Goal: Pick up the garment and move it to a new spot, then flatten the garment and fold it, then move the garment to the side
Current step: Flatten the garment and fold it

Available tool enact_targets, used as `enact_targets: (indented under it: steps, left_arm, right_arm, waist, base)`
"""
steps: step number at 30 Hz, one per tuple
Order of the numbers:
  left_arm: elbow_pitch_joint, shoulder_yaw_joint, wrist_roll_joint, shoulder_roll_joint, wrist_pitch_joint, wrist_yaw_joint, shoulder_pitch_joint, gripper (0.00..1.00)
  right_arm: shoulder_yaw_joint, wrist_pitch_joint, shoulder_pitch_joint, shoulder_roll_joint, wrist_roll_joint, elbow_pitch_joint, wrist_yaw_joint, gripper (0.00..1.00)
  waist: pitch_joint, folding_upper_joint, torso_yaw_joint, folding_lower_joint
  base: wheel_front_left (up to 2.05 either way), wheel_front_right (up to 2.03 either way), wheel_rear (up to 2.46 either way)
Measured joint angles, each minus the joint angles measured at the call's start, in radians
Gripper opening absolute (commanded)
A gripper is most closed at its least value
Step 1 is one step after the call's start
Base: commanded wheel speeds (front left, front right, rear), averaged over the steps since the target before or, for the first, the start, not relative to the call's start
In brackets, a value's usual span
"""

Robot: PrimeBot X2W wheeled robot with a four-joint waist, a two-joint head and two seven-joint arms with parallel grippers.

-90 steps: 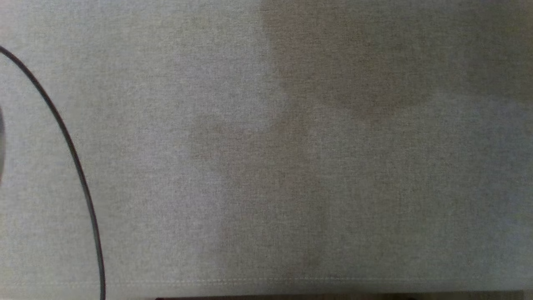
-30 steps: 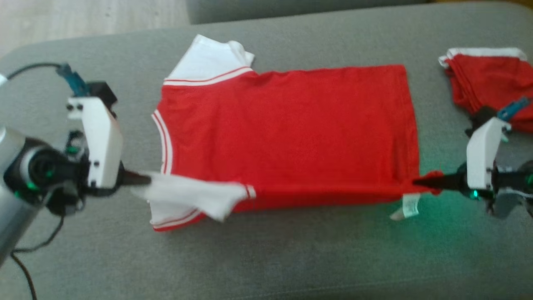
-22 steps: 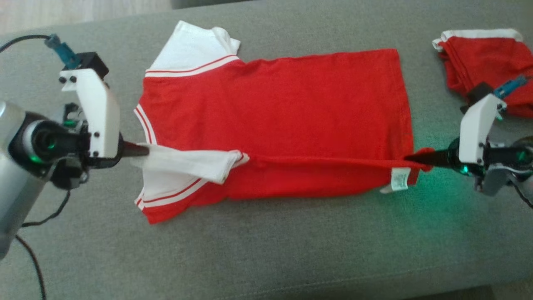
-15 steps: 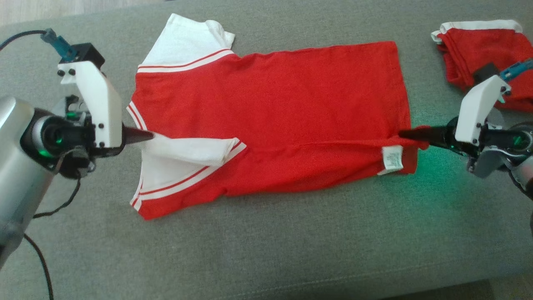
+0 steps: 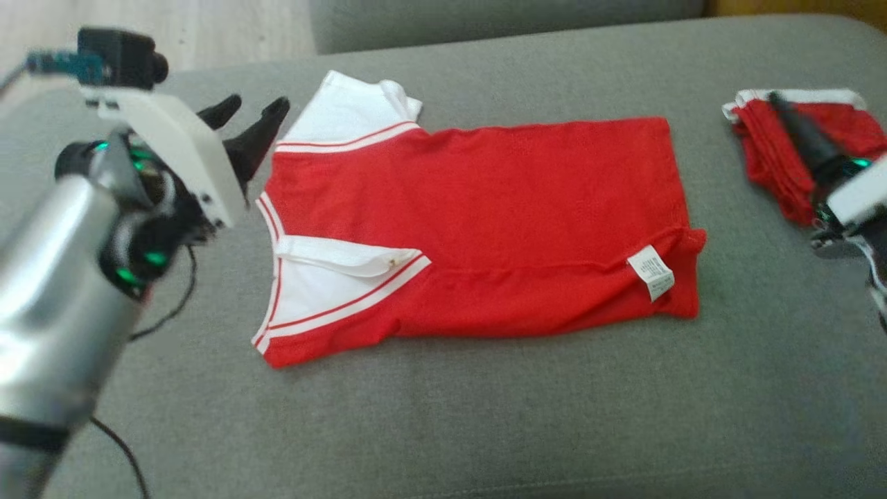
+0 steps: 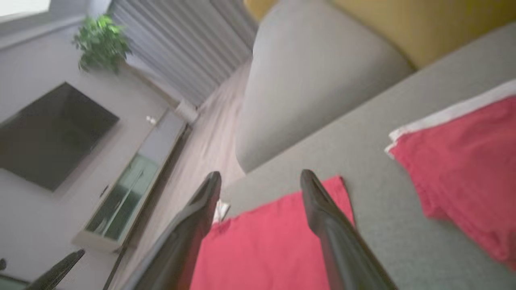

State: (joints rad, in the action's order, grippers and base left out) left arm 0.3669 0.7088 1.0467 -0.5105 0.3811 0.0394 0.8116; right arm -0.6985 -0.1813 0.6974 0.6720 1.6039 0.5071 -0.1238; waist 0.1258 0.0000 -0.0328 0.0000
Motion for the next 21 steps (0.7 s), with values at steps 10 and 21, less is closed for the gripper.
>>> enact_targets:
  steps: [10, 21]
  left_arm:
    - [-0.234, -0.006, -0.308, 0.002, -0.574, 0.213, -0.315, 1.00]
    - [-0.134, 0.047, -0.287, 0.023, -0.546, 0.281, -0.587, 1.00]
  right_arm:
    - [0.123, 0.429, -0.326, 0.024, -0.338, -0.151, 0.000, 1.00]
    - [0.323, 0.305, -0.526, -0.244, -0.741, 0.012, 0.000, 1.00]
  waist:
    - [-0.040, 0.0000, 0.040, 0.0000]
    - [-0.035, 0.0000, 0.026, 0.0000]
  base:
    - [0.00, 0.00, 0.00]
    - [0.00, 0.00, 0.00]
